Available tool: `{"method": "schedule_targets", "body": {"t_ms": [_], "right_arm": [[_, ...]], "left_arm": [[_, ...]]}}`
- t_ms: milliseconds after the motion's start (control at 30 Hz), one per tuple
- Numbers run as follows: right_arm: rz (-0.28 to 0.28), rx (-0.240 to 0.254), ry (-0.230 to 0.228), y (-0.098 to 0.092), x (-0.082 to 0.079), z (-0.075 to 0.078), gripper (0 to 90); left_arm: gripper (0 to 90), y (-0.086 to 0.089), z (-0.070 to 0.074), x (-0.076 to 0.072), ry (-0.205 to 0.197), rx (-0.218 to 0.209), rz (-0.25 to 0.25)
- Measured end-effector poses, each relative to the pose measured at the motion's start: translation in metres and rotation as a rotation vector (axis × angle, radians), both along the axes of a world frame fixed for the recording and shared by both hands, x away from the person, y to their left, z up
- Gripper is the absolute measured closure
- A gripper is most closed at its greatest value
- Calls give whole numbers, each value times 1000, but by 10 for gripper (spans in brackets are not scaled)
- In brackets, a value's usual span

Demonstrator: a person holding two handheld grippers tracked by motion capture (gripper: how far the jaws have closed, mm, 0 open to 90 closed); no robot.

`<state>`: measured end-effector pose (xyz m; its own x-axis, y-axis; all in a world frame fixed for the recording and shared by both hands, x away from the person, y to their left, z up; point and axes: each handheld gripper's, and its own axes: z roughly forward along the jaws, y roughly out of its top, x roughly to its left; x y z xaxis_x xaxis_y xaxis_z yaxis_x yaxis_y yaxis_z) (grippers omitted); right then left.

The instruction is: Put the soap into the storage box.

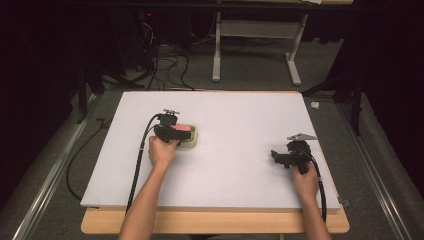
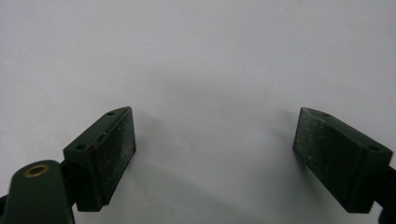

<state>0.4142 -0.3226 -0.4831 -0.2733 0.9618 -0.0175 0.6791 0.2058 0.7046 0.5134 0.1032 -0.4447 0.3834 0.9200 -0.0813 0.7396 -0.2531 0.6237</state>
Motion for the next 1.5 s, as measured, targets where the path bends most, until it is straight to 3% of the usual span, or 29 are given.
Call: {"method": "schedule_targets", "body": {"t_ms": [467, 700, 1000, 1233, 1500], "right_arm": [[-1, 2, 1, 0, 0, 0, 136], [-1, 2, 0, 0, 0, 0, 136], [-1, 2, 1, 0, 0, 0, 136], [-1, 2, 0, 0, 0, 0, 136], [-1, 2, 1, 0, 0, 0, 136]], "left_arm": [[139, -4, -3, 1, 3, -10, -2], [139, -6, -4, 1, 4, 3, -1], [135, -7, -5, 4, 36, 31, 11], [77, -3, 2, 3, 8, -11, 10], [58, 0, 7, -1, -10, -6, -9]]}}
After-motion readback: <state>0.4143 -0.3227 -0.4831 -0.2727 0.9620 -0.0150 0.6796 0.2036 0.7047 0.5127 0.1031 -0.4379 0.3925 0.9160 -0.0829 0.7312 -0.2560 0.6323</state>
